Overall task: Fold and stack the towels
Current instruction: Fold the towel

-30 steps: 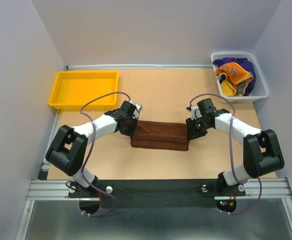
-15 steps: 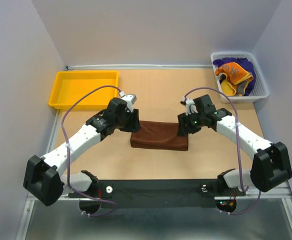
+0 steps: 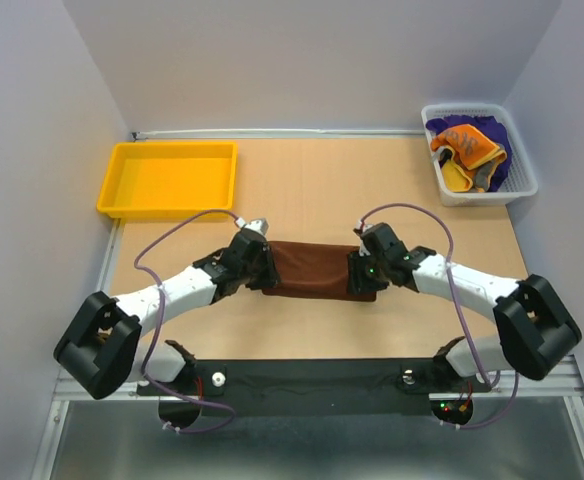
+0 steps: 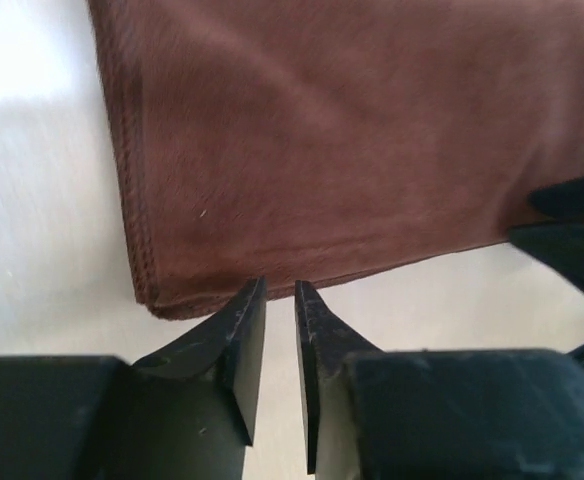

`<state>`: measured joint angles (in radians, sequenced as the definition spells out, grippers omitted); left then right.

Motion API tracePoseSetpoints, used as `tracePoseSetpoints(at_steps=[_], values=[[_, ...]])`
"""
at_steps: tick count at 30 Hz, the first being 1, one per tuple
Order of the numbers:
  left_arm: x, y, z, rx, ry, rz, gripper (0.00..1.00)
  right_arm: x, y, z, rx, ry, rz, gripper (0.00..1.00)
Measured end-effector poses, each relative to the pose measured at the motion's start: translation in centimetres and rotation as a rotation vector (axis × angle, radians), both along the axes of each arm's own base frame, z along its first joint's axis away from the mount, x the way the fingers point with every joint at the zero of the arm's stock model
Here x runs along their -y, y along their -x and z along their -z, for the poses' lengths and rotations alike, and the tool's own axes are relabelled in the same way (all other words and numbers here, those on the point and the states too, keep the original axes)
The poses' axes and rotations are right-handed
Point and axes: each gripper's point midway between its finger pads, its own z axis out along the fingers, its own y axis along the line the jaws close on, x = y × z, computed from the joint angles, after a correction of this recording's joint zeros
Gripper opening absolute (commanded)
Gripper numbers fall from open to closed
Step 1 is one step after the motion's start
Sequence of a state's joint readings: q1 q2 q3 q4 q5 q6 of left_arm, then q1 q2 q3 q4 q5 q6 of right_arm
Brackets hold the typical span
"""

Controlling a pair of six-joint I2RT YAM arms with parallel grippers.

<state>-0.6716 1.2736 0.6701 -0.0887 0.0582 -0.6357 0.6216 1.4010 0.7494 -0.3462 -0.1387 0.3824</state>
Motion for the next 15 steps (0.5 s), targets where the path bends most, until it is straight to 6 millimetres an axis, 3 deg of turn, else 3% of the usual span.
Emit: tracePoseSetpoints(at_steps=[5, 8, 11, 13, 14, 15], values=[[-1.7, 2.6, 4.2, -0.084, 0.015, -0.077, 0.2, 2.9, 1.9, 1.2, 0.006, 0.025, 0.142, 0.44], [-2.4, 3.8, 5.4, -0.115, 0.054, -0.131, 0.17, 3.9, 2.1, 1.6, 0.015, 0.028, 0.222, 0.43], [-2.8, 4.5, 5.3, -0.111, 0.11, -0.178, 0.18, 4.7, 1.8, 1.5, 0.039, 0.018, 0.303, 0.43], [-3.1, 4.8, 4.6, -0.098, 0.152, -0.206, 0.23, 5.3, 1.4, 1.1, 0.061, 0.017, 0.34, 0.44], [-3.1, 4.7, 3.9, -0.085, 0.173, -0.214, 0.27, 5.5, 1.2, 0.8, 0.076, 0.013, 0.352, 0.44], [-3.0, 4.5, 3.0, -0.061, 0.199, -0.219, 0.37, 5.5, 0.9, 0.4, 0.093, 0.009, 0.354, 0.44]])
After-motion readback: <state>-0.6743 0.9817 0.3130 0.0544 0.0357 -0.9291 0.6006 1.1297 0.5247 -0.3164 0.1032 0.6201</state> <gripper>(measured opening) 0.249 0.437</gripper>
